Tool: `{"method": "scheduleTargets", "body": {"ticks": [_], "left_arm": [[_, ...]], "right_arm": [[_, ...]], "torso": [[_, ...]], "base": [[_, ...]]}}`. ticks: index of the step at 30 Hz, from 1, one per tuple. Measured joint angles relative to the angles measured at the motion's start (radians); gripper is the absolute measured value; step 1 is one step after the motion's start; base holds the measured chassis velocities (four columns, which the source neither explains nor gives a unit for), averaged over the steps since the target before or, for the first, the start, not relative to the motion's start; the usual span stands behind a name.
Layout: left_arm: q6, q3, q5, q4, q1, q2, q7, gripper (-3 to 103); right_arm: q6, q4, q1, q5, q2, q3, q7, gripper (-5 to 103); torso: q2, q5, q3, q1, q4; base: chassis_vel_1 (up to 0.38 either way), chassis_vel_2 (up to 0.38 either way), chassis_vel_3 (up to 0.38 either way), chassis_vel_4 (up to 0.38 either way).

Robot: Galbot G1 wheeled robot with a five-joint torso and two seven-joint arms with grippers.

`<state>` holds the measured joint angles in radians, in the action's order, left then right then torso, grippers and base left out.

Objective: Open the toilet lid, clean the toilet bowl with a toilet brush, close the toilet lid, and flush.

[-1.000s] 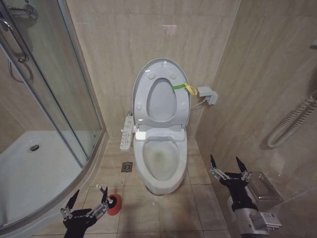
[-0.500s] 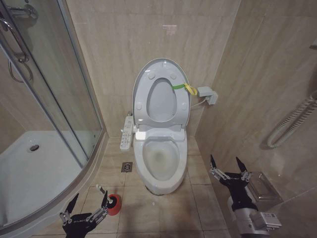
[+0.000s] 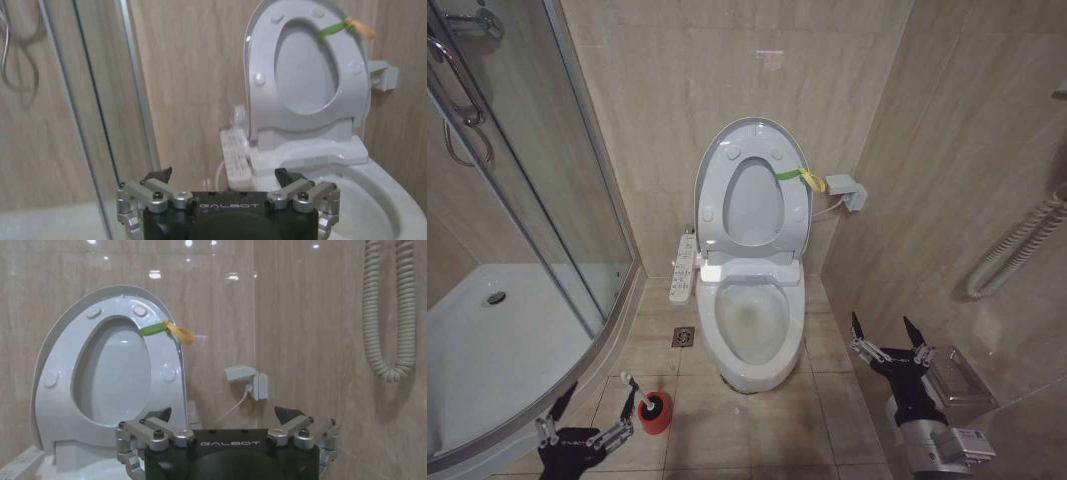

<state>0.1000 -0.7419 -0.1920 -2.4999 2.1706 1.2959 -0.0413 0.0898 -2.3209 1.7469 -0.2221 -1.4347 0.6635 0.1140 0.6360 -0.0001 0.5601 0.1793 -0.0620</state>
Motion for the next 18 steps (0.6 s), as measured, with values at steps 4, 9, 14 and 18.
{"method": "scheduleTargets", "body": {"ticks": [4,9,14,18], "left_arm": [[0.042,-0.015,0.024,0.0,-0.001,0.021,0.022,100],[0.049,-0.007,0.02,0.0,0.002,0.037,0.021,100],[0.049,0.006,0.014,0.0,0.004,0.046,0.012,100],[0.047,0.013,0.012,0.0,0.008,0.048,0.007,100]], "right_arm": [[0.0,0.0,0.0,0.0,0.0,0.0,0.0,100],[0.0,0.0,0.0,0.0,0.0,0.0,0.0,100],[0.0,0.0,0.0,0.0,0.0,0.0,0.0,100],[0.0,0.0,0.0,0.0,0.0,0.0,0.0,100]], "torso": [[0.0,0.0,0.0,0.0,0.0],[0.0,0.0,0.0,0.0,0.0],[0.0,0.0001,0.0,0.0,0.0],[0.0,0.0,0.0,0.0,0.0]], "base": [[0.0,0.0,0.0,0.0],[0.0,0.0,0.0,0.0],[0.0,0.0,0.0,0.0],[0.0,0.0,0.0,0.0]]}}
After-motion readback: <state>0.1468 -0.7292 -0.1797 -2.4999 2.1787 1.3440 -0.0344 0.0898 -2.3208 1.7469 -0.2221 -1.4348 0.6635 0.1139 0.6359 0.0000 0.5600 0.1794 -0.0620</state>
